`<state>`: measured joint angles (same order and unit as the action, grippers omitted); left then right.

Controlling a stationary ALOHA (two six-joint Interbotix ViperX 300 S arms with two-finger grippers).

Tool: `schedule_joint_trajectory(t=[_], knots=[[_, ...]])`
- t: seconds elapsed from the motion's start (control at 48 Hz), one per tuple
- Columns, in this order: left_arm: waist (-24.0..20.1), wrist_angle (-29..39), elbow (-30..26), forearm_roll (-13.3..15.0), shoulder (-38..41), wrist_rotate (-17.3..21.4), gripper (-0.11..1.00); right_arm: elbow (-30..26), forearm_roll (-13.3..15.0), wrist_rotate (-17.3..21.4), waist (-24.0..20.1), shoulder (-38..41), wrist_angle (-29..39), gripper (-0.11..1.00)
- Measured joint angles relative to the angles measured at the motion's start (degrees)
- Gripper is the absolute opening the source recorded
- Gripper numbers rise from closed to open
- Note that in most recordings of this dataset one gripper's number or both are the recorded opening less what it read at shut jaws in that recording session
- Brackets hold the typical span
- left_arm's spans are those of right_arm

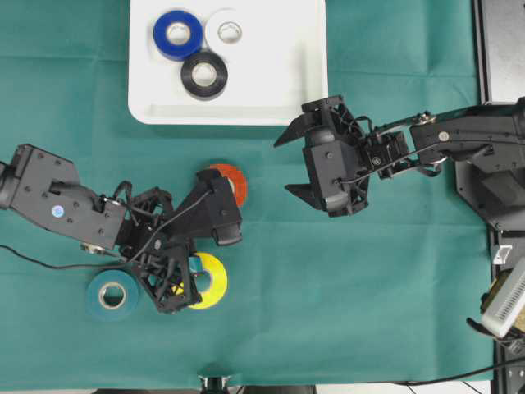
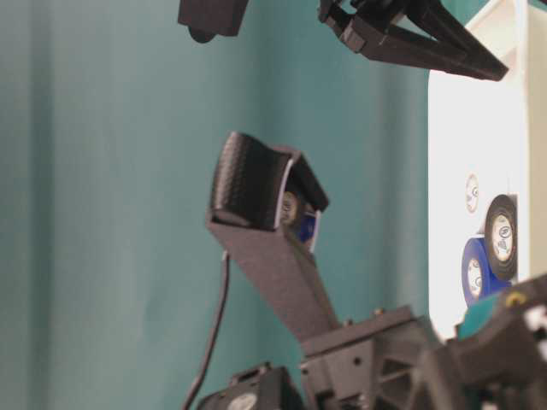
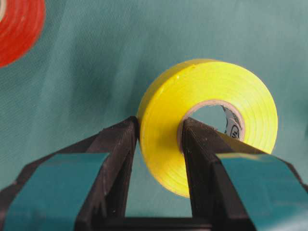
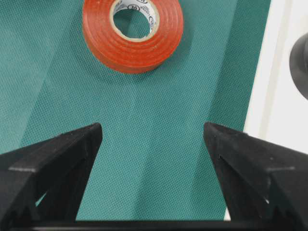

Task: Put the tape alternately from left to right into the white case.
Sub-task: 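Close the left gripper on the yellow roll's inner rim, then lift the yellow roll and carry it into the white tray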

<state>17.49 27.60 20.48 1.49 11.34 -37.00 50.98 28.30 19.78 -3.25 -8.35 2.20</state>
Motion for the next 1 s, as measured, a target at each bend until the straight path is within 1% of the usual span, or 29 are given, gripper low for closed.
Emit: schedule_joint_trajectory(t=[0.209,0.396,0.521,0.688,0.855,1.001], knots=[[-1.8,1.2,0.1,-0.2,-0.9,0.2,0.27,0.0,0.0,0.0,0.0,0.0,0.0,0.80],[-5.5,3.3,1.2,-0.3,-1.9,0.9,0.27,0.0,0.0,0.0,-0.1,0.0,0.0,0.80],[-8.4,3.5,1.9,-0.3,-2.9,2.8,0.27,0.0,0.0,0.0,0.0,0.0,0.0,0.80],[-12.0,3.5,2.0,-0.3,-3.4,6.4,0.27,0.0,0.0,0.0,0.0,0.0,0.0,0.80],[-15.5,3.5,2.1,-0.4,-3.4,8.2,0.27,0.0,0.0,0.0,0.0,-0.1,0.1,0.80],[-18.5,3.5,2.1,-0.4,-3.4,10.8,0.27,0.1,0.0,0.0,0.0,0.0,0.0,0.80]])
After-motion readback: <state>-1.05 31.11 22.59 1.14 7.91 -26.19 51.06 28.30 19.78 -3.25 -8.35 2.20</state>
